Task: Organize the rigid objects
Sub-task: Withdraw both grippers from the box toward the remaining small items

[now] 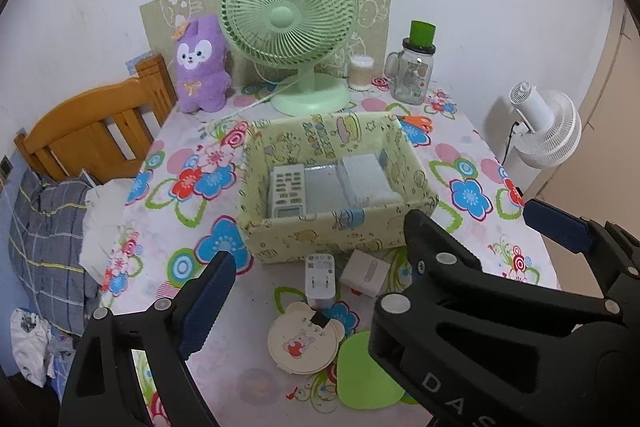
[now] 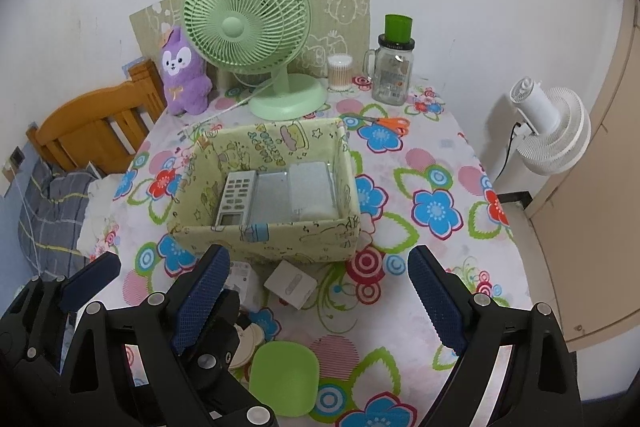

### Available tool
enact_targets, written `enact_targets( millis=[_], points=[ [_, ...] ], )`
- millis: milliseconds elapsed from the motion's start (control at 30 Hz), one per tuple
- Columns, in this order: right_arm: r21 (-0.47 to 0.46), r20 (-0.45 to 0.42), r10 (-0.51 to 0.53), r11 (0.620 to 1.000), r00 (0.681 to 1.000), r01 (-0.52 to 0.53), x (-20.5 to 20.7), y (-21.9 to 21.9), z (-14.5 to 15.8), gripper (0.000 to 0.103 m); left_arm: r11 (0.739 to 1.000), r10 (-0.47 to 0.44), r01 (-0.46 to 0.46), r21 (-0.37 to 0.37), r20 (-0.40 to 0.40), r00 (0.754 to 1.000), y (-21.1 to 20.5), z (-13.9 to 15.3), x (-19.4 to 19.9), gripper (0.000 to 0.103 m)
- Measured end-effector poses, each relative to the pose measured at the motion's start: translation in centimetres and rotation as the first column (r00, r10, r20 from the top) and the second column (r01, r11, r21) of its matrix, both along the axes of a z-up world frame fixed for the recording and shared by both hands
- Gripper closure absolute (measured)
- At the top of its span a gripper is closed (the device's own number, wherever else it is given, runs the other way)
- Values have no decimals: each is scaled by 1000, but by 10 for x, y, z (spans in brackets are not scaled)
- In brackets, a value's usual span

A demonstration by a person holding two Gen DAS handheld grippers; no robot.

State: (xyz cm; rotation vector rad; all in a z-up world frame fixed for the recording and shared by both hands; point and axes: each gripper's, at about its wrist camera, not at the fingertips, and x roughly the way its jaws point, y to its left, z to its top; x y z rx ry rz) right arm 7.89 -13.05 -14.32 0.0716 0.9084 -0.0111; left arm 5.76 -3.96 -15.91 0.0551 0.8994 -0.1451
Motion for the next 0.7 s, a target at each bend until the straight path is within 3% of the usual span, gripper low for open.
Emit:
enact_targets(
  millis=[167,400,700],
  points=[
    [-1,-12,-4,1000,1000,4,-3,2,-21,10,1000,-10,10,-15,-22,1000,2,-20,-2,13],
    [-5,-27,-9,1000,1000,9,-5,5,-51,10,999,33,-32,33,-14,999,5,-47,-6,17],
    [-32,-30,22,999,999,-23,-6,8,-80,10,998,42,-41,43,-40,998,6,-76,-8,18]
  ],
)
